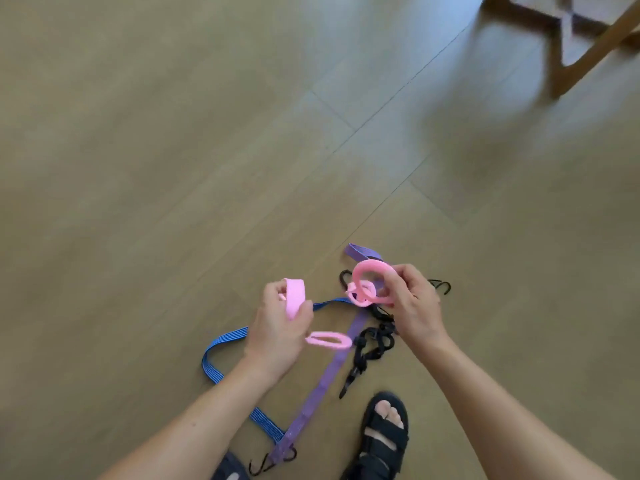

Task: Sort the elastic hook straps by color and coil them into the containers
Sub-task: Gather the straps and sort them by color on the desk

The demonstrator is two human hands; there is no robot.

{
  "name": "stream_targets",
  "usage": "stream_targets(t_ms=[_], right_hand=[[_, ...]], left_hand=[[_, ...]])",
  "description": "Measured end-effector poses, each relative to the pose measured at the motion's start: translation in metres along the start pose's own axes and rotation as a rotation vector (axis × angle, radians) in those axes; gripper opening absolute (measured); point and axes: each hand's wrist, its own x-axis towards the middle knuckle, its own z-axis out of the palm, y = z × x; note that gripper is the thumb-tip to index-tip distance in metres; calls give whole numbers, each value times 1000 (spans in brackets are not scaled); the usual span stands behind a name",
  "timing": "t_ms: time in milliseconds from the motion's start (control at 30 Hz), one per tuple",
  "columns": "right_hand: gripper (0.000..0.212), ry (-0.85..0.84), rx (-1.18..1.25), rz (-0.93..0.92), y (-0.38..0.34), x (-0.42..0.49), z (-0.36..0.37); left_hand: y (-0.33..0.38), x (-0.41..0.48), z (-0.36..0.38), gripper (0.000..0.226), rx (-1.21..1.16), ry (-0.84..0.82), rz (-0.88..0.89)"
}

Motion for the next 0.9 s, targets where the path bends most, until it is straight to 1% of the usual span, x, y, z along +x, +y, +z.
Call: stream_targets(t_ms=[67,100,200,267,333,367,400,467,533,600,633,700,767,833,900], right_hand=[[19,-40,99,-40,-52,-34,-25],[18,-51,129,-62,-79,-51,-38],[21,-69,239,-128,-162,-103,-80],[20,-94,335,-152,-212,-139,-109],[16,-125,427,-165,-259,-173,-136],[17,-135,469,-176,-281,-187,-149],[19,-138,507,-190,-302,-202,-162],[26,-112,558,-230,-341,-229,-184],[27,-59,566,-280,-373,-254,-204],[25,-11,569,-289,-391,-278,-218],[28,7,569,-280,-396,-290,-223],[40,30,536,-258,-394,-321,-227],[54,3,477,-262,-383,-356,-221],[53,-18,421,-283,-367,-395,-207],[43,-3,434,-292,-350,-421,-192]], left_hand=[[42,-29,-9,59,22,-28,45],[65,-44,-14,65,12,-38,76],[140,-92,-37,50,22,-137,179],[187,-128,-51,51,38,-272,237],[231,-167,-66,41,13,-441,320],[252,-186,-74,35,-16,-526,345],[268,-204,-81,29,-27,-577,351],[296,-239,-95,24,-36,-614,393],[316,-270,-110,18,-32,-601,443],[332,-300,-125,11,-37,-577,495],[339,-314,-131,10,-51,-570,516],[353,-341,-143,11,-83,-566,535],[364,-365,-152,14,-111,-570,548],[374,-387,-162,19,-117,-568,573],[382,-400,-168,22,-108,-573,585]])
